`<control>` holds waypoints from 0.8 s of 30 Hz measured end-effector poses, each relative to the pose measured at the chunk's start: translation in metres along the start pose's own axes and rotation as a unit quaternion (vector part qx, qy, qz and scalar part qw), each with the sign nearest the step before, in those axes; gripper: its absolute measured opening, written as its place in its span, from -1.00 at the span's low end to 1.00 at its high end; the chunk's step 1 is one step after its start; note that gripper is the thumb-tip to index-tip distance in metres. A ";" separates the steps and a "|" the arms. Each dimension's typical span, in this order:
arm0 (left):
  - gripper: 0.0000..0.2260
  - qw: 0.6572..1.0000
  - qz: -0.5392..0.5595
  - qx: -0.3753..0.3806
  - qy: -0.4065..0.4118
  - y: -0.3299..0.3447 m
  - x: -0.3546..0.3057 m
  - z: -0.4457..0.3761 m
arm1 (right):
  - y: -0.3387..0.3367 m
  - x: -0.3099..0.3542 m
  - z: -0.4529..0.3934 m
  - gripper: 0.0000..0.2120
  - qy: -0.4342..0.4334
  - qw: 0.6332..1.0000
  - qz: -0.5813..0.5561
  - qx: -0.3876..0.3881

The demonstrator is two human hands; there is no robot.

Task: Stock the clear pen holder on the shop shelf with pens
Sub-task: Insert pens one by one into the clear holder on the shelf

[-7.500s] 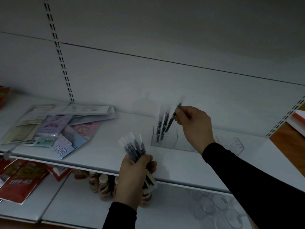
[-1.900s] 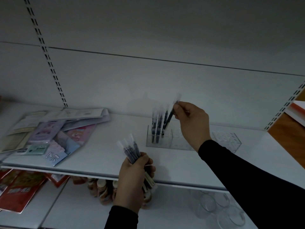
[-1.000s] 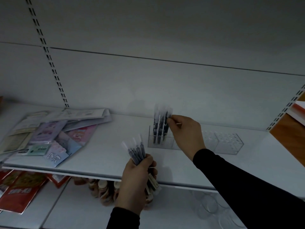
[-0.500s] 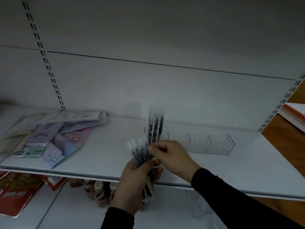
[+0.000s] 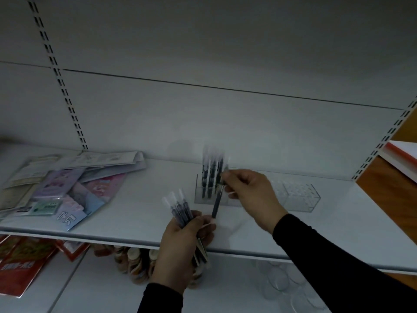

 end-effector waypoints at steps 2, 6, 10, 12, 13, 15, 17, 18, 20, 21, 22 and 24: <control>-0.93 1.000 0.015 -0.004 -0.003 -0.001 -0.001 -0.002 | -0.007 0.004 -0.006 -0.88 -0.034 0.998 0.018 -0.042; -0.90 0.999 0.032 -0.010 0.004 -0.001 -0.002 -0.002 | -0.016 0.011 -0.014 -0.88 -0.102 0.985 0.084 -0.106; -0.91 0.999 0.039 -0.014 0.017 -0.001 -0.003 -0.002 | -0.018 0.013 -0.018 -0.74 -0.127 0.976 0.122 -0.127; -0.90 0.999 0.041 -0.014 0.022 -0.001 -0.003 -0.002 | -0.017 0.013 -0.019 -0.74 -0.135 0.974 0.126 -0.128; -0.90 0.999 0.041 -0.013 0.024 -0.001 -0.003 -0.002 | -0.016 0.013 -0.019 -0.74 -0.135 0.975 0.123 -0.128; -0.89 0.999 0.044 -0.012 0.027 -0.001 -0.003 -0.002 | -0.013 0.011 -0.022 -0.73 -0.133 0.975 0.123 -0.128; -0.89 0.999 0.044 -0.011 0.028 -0.002 -0.003 -0.003 | -0.009 0.010 -0.023 -0.73 -0.134 0.975 0.130 -0.123; -0.89 0.999 0.043 -0.011 0.028 -0.002 -0.003 -0.003 | -0.008 0.009 -0.023 -0.72 -0.134 0.975 0.130 -0.120; -0.90 0.999 0.041 -0.011 0.031 -0.003 -0.002 -0.004 | -0.006 0.008 -0.023 -0.73 -0.135 0.975 0.137 -0.113; -0.91 0.999 0.042 -0.010 0.031 -0.003 -0.003 -0.004 | -0.005 0.008 -0.023 -0.75 -0.141 0.973 0.146 -0.108; -0.91 0.998 0.044 -0.010 0.032 -0.004 -0.003 -0.004 | -0.004 0.008 -0.023 -0.77 -0.147 0.971 0.156 -0.103; -0.91 0.998 0.044 -0.012 0.033 -0.005 -0.003 -0.005 | -0.001 0.009 -0.023 -0.77 -0.156 0.967 0.176 -0.096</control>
Point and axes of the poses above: each hand's wrist, its own z-axis away from the middle knuckle, its own y-axis out of the palm, x = y × z, the point moved 2 cm from there along -z, towards the middle knuckle, and after that the axes turned 6 degrees about -y, right-handed, at the moved point
